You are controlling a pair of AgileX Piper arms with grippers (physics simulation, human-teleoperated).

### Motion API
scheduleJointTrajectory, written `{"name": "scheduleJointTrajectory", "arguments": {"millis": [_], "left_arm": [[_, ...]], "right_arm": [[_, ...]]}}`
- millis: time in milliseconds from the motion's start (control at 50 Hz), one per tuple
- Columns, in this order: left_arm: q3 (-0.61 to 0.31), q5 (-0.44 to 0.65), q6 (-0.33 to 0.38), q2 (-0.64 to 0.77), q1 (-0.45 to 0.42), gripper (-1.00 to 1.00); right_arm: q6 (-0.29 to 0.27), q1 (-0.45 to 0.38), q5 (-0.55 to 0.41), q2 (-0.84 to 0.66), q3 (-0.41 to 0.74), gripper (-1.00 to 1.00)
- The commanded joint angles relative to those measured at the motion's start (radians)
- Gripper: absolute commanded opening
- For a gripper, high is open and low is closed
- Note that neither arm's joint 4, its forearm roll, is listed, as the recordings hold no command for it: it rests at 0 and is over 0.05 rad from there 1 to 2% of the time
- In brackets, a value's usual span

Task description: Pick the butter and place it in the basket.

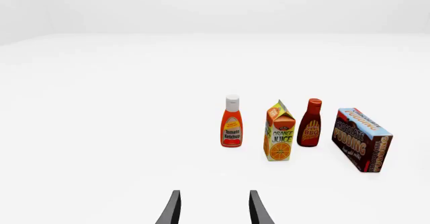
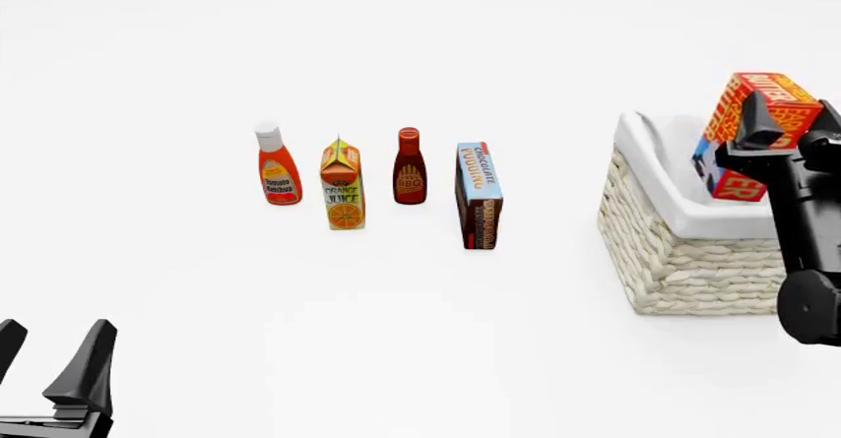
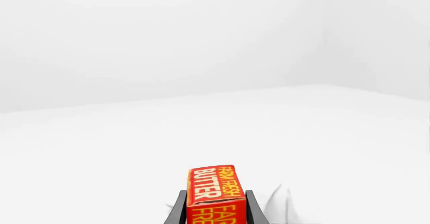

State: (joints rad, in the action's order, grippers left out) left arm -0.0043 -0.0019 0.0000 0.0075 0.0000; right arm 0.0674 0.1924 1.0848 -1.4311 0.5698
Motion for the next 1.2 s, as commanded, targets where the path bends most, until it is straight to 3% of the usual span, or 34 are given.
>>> {"name": "scheduleJointTrajectory", "arguments": {"millis": [20, 1200], "left_arm": [[0.000, 0.000, 0.000, 0.000, 0.000, 1.00], [0.000, 0.000, 0.000, 0.000, 0.000, 1.00]], "right_arm": [[0.022, 0.007, 0.018, -0.002, 0.011, -1.00], [0.005, -0.004, 0.056, -0.072, 0.029, -1.00]]}}
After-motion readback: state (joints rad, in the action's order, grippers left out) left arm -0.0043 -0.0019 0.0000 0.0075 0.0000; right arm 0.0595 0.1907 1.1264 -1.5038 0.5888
